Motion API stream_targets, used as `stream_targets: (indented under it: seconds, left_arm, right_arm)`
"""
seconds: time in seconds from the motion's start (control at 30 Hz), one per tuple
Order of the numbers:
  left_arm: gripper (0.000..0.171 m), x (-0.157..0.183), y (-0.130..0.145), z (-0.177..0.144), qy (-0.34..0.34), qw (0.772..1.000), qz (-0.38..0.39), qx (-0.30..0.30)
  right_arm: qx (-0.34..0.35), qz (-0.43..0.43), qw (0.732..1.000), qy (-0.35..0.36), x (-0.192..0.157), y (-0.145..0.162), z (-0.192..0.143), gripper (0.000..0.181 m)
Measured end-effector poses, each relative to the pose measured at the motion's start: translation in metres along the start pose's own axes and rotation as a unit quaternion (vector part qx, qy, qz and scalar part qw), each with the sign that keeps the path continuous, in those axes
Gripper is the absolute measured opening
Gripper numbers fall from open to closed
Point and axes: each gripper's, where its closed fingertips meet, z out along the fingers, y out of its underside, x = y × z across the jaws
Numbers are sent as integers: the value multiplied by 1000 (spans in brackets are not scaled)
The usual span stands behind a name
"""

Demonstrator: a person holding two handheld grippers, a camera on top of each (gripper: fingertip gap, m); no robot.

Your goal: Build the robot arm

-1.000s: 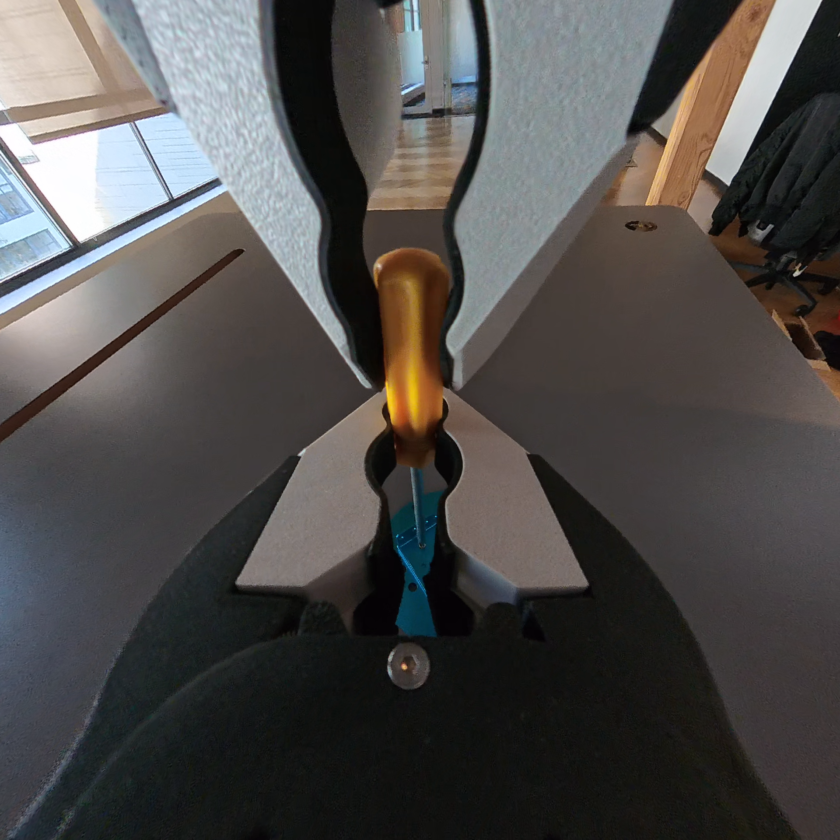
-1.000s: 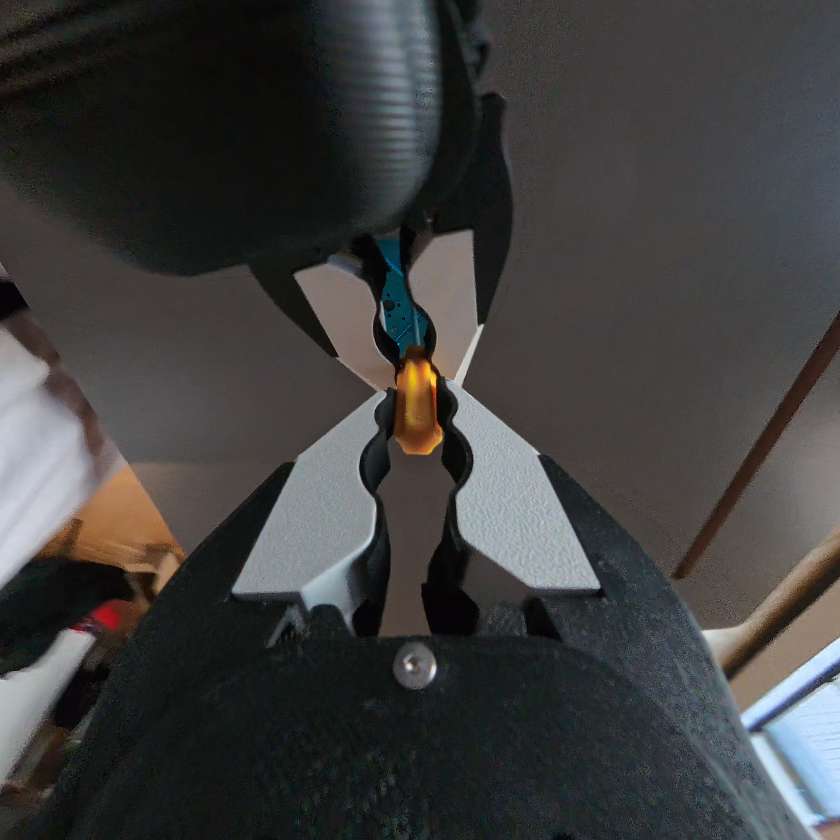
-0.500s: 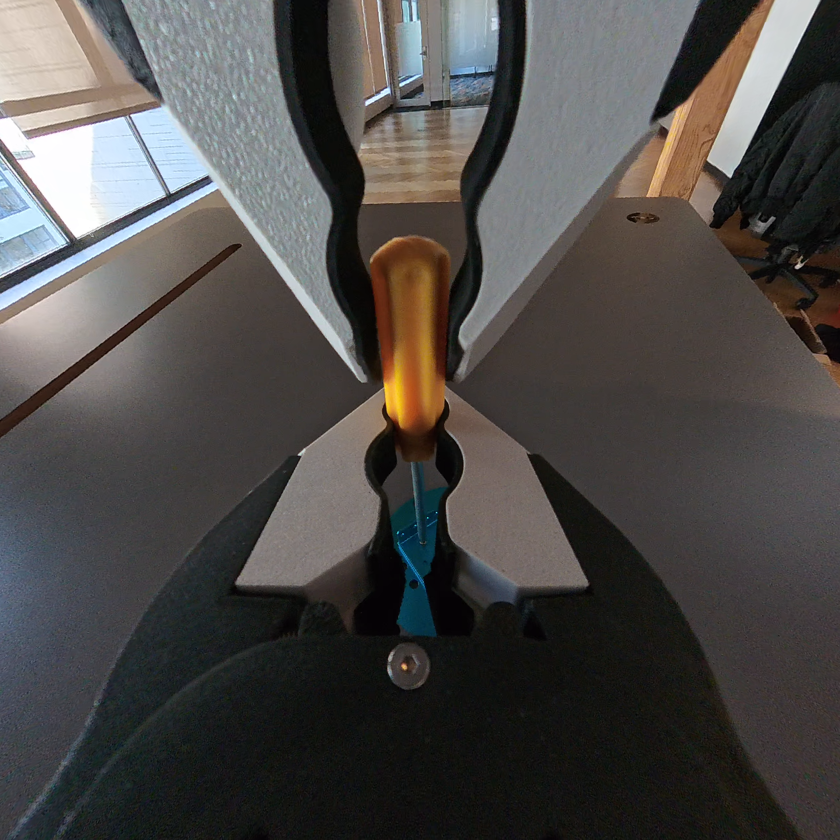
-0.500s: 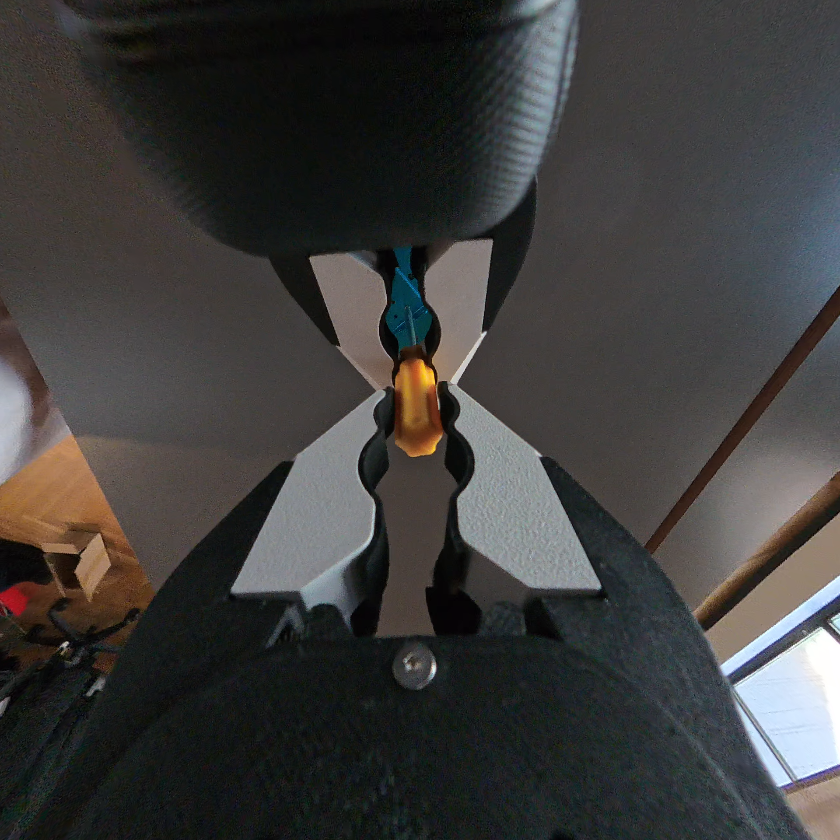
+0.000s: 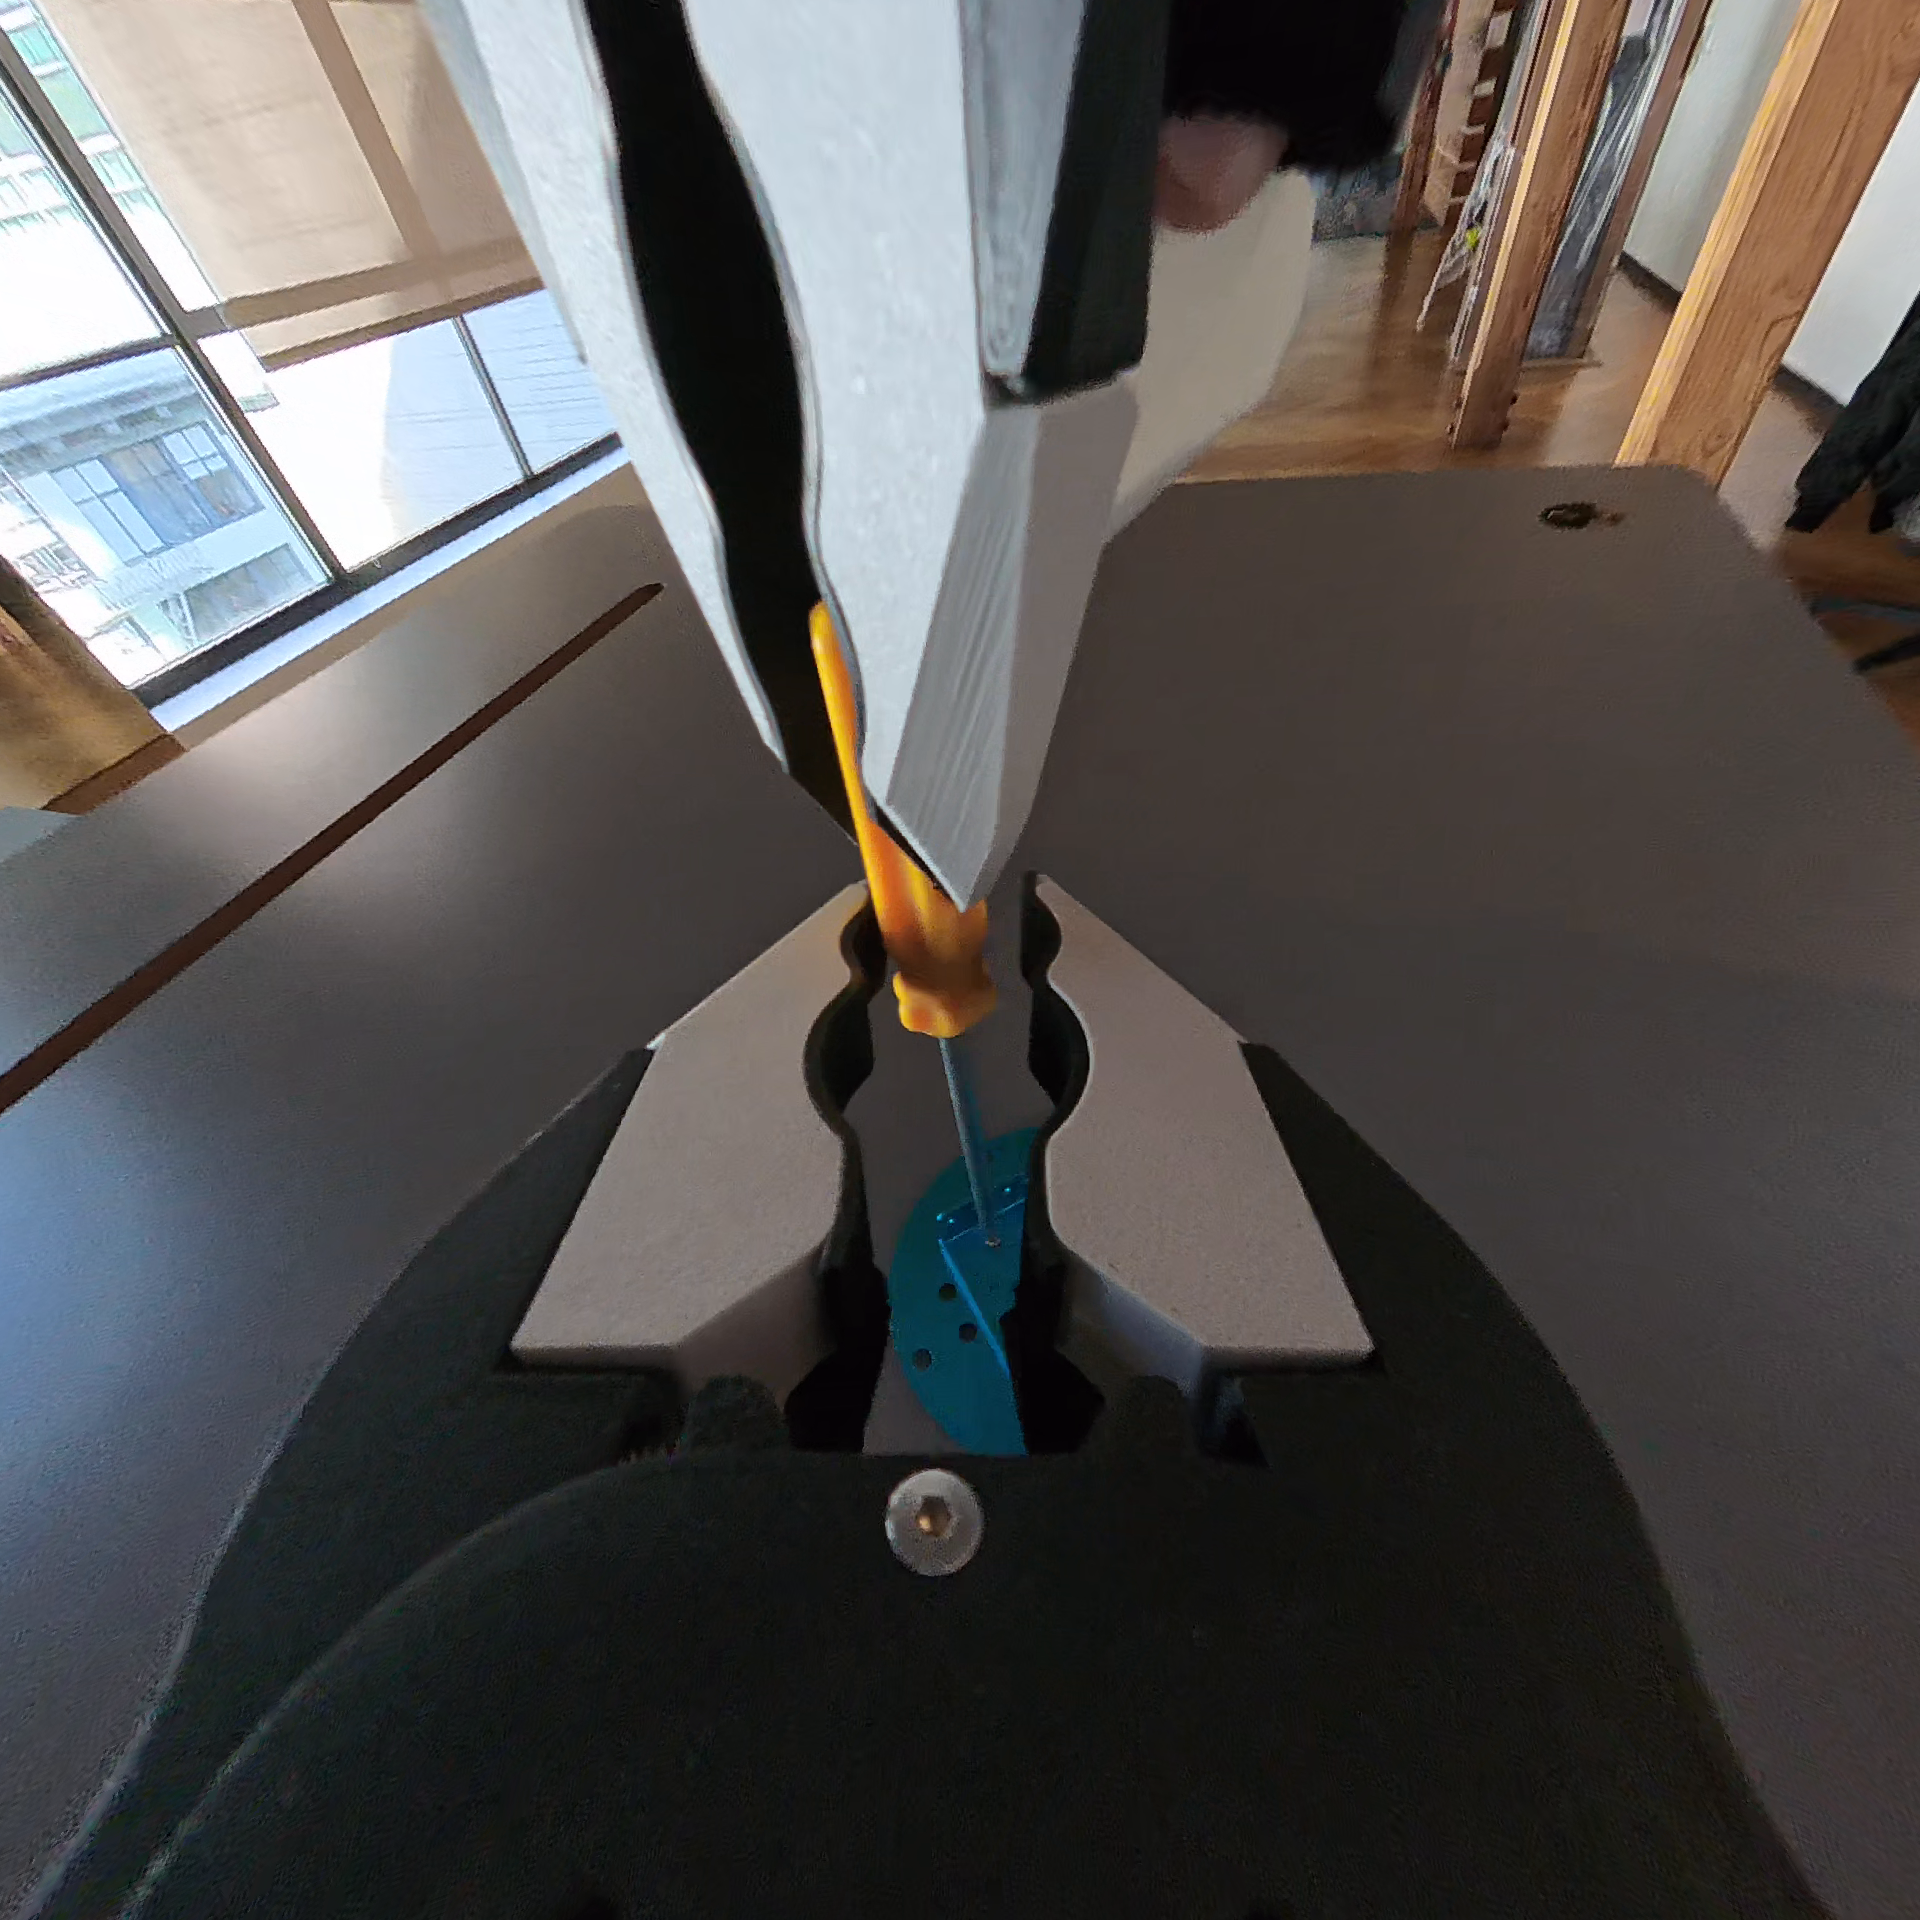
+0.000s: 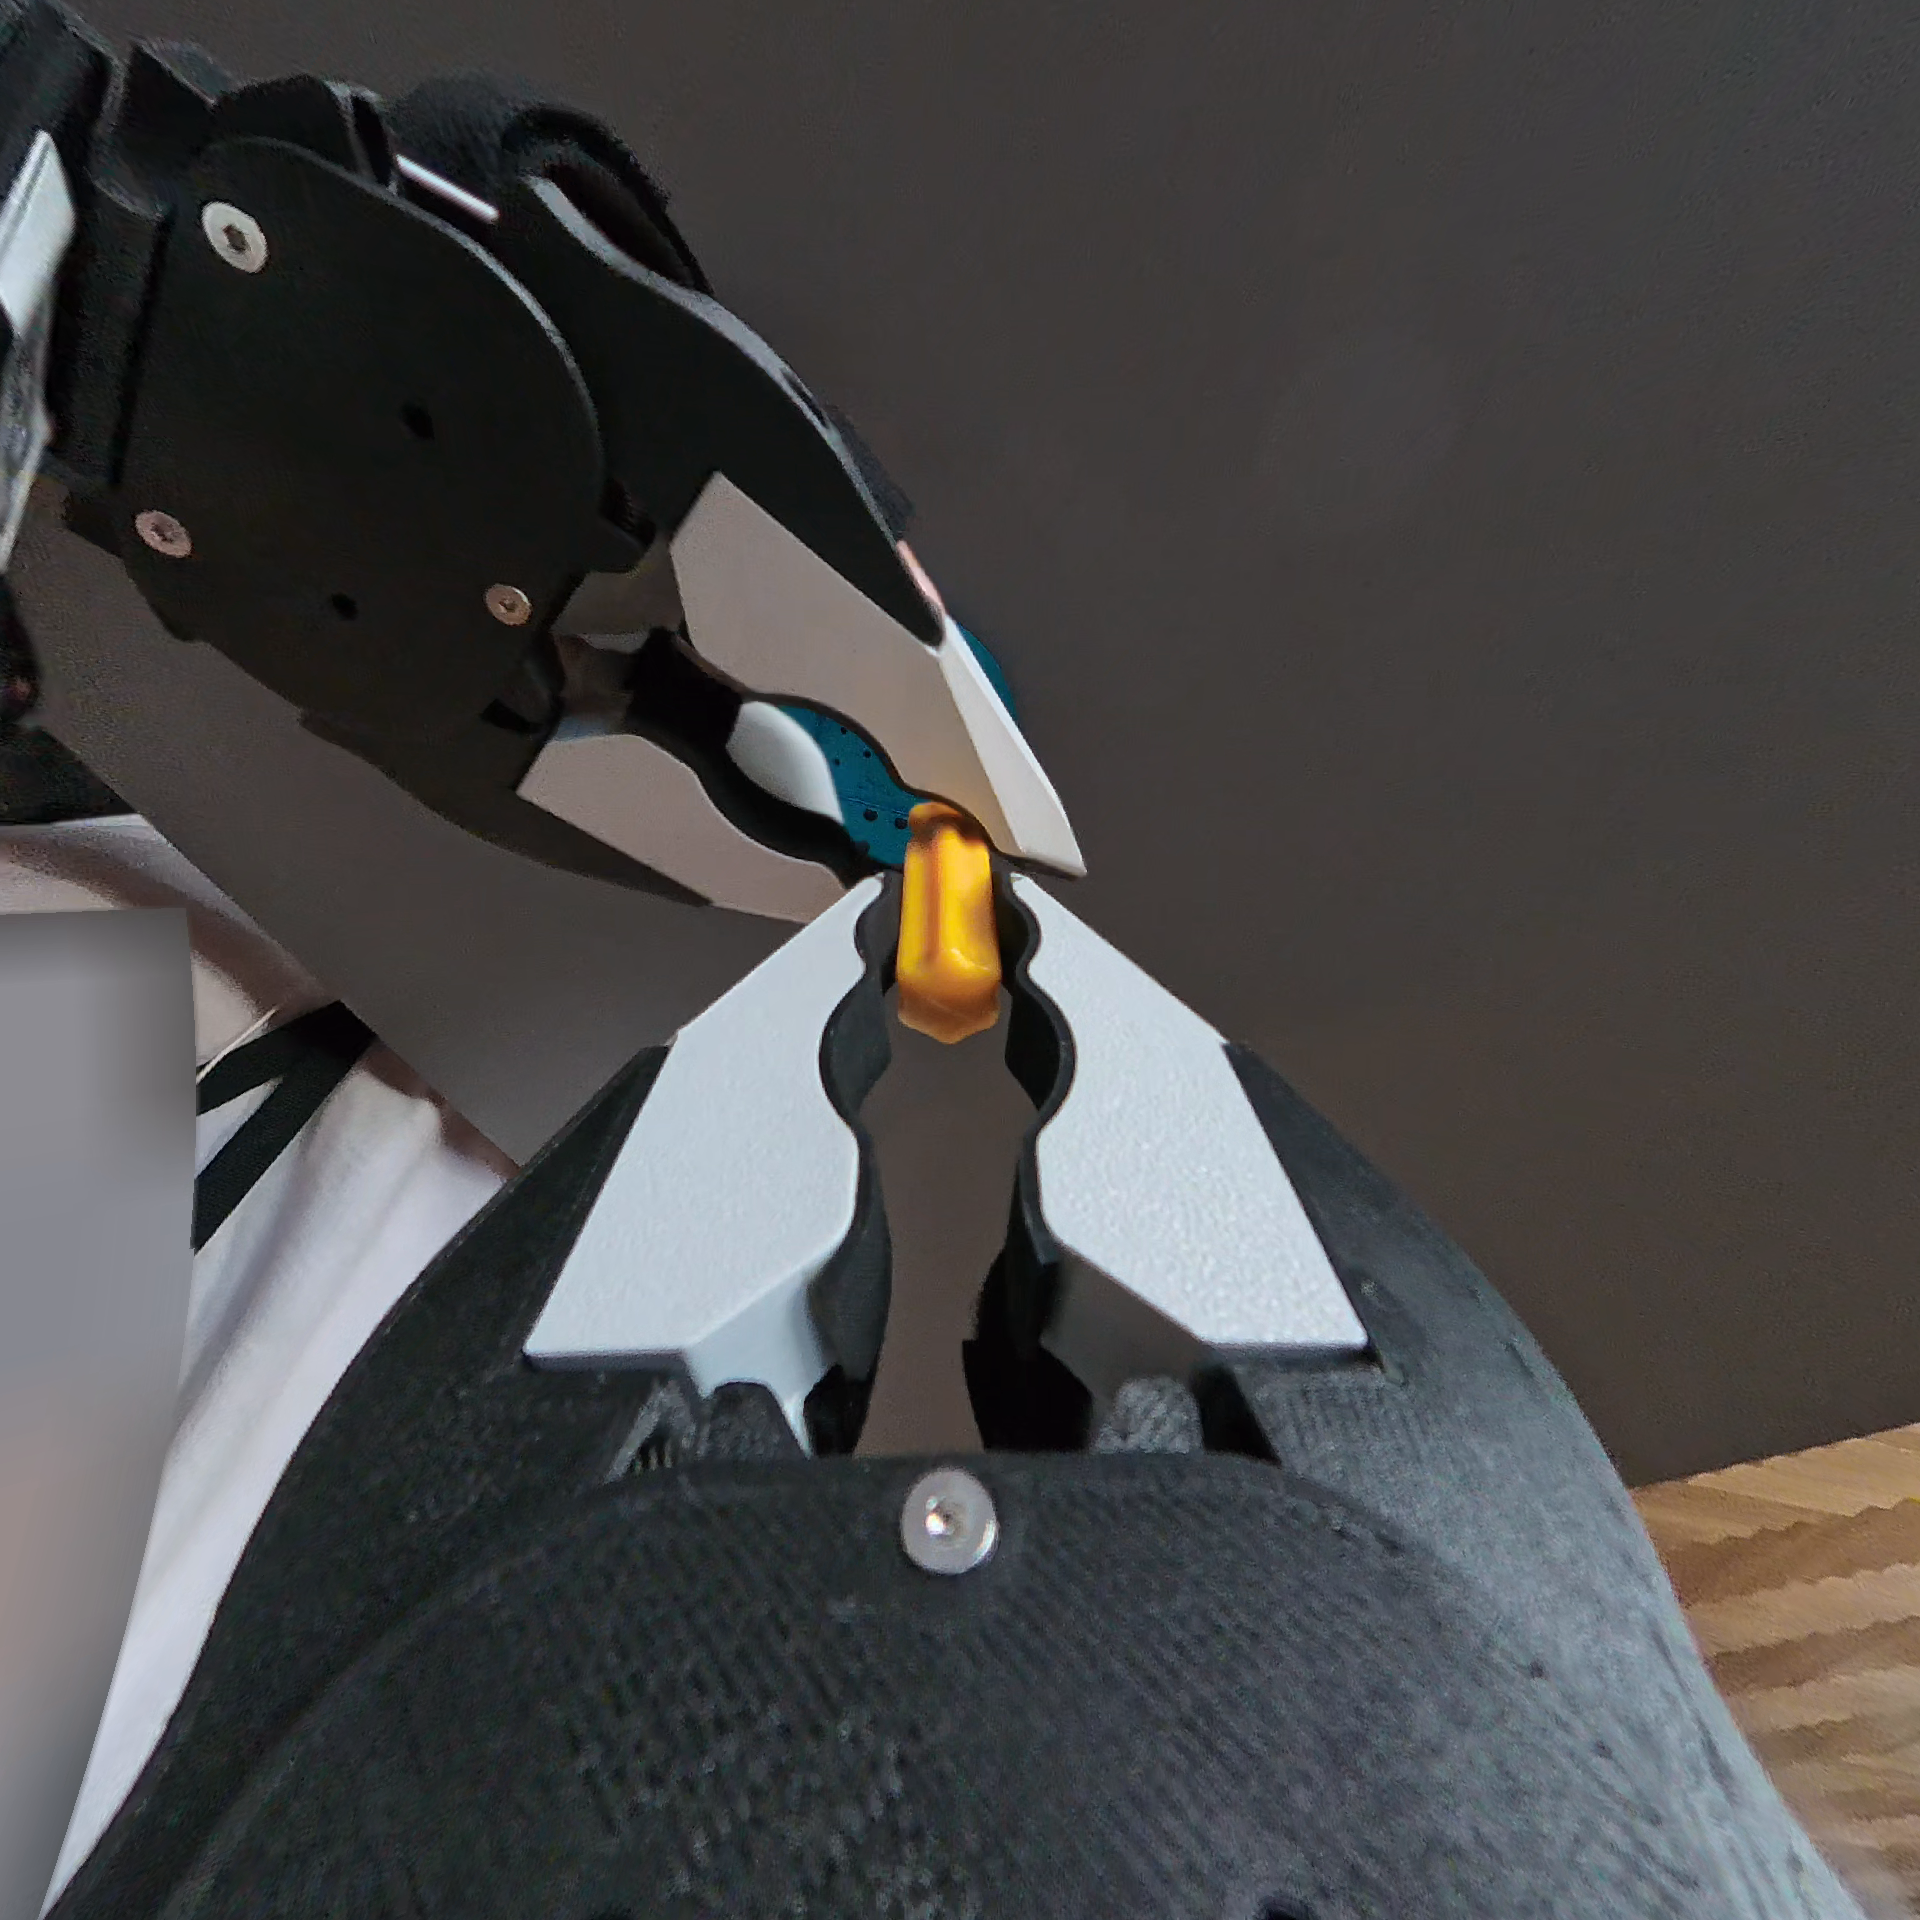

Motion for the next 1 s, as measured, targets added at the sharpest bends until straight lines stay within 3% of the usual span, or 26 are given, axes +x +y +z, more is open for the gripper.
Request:
stream_targets:
  seconds: [0.1, 0.17, 0.27, 0.4, 0.47, 0.6, 0.7, 0.8, 0.9, 0.97, 1.0]
  left_arm:
    - [22, 2, -10, -12, 10, 999, -28, 22]
    - [30, -1, -17, -20, 1, 998, -42, 36]
    - [33, -3, -20, -22, -9, 999, -48, 22]
    - [16, -2, -15, -13, -31, 999, -16, 0]
    - [16, -2, -14, -12, -28, 1000, -10, -3]
    - [16, -1, -14, -15, -9, 1000, -18, 4]
    - [16, -4, -13, -16, -7, 1000, -23, 6]
    - [16, -4, -14, -16, -3, 999, -33, 23]
    - [16, -5, -15, -19, -5, 999, -31, 32]
    - [16, -6, -15, -23, -8, 998, -40, 42]
    - [16, -6, -15, -25, -8, 998, -45, 45]
  right_arm:
    - [3, -3, 1000, -4, -2, 2, 0, 17]
    - [5, -11, 1000, 3, -1, 3, 0, 17]
    - [9, -10, 1000, 2, -1, 2, 0, 17]
    - [15, -8, 1000, 2, -2, -1, 1, 17]
    - [15, -23, 1000, -1, -2, 0, 1, 17]
    - [98, -122, 987, -24, -6, -8, -4, 18]
    - [273, -181, 944, -50, -14, -20, -34, 19]
    - [376, -185, 903, -94, -20, -16, -58, 46]
    - [503, -218, 829, -114, -29, -10, -89, 56]
    - [568, -224, 782, -125, -32, -4, -95, 83]
    - [588, -214, 767, -142, -32, -3, -95, 86]
